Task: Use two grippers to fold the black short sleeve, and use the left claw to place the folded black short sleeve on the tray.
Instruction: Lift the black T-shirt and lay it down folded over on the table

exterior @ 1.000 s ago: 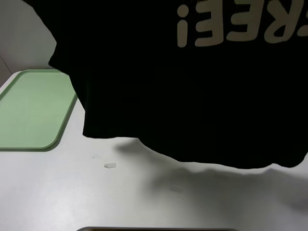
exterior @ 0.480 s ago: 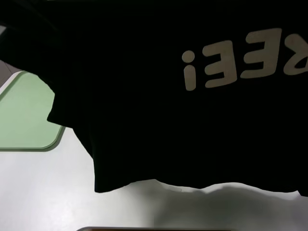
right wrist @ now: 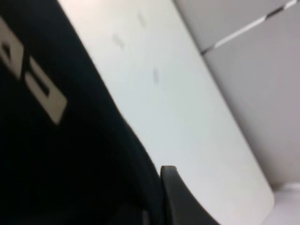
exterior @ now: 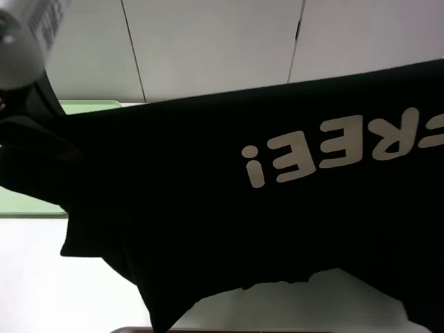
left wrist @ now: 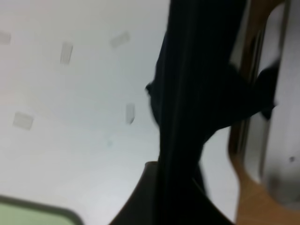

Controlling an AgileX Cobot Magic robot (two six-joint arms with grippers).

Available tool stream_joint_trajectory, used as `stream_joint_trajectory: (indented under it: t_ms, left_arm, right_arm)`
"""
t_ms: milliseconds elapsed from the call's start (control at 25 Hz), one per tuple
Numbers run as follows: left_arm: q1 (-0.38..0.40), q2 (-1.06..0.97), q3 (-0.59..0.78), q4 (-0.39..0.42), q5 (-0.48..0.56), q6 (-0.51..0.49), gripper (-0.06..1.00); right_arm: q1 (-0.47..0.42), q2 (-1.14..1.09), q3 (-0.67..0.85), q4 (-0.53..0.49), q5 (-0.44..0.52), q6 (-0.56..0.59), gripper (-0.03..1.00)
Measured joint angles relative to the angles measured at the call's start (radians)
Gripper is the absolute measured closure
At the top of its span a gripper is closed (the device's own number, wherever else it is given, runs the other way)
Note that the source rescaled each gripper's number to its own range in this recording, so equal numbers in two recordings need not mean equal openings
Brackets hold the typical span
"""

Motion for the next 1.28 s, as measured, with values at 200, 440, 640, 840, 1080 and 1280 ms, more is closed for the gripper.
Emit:
stream_joint_trajectory:
  t_ms: [200, 440, 640, 840, 1080, 1280]
  left_arm:
    - [0.026, 0.074, 0.078, 0.147, -0.224, -0.023, 0.94]
    - [0.142, 0.293, 0.083, 0.301, -0.474, -0.029, 0.94]
    - [0.231, 0.439, 0.042, 0.368, -0.652, -0.039, 0.94]
    - [0.293, 0.544, -0.060, 0.372, -0.781, -0.039, 0.94]
    - [0.328, 0.657, -0.144, 0.382, -0.919, -0.039, 0.94]
    - [0.331, 0.706, -0.159, 0.382, -1.051, -0.040, 0.94]
  right_arm:
    - [0.000, 0.166, 0.083, -0.134, -0.100, 0.000, 0.97]
    - [-0.003, 0.454, 0.108, -0.281, -0.426, 0.000, 0.97]
    - [-0.114, 0.677, 0.108, -0.303, -0.732, 0.000, 0.97]
    - [-0.225, 0.807, 0.112, -0.303, -1.029, 0.008, 0.97]
    - [-0.285, 0.882, 0.067, -0.312, -1.217, 0.016, 0.97]
    - [-0.305, 0.895, 0.014, -0.320, -1.283, 0.019, 0.97]
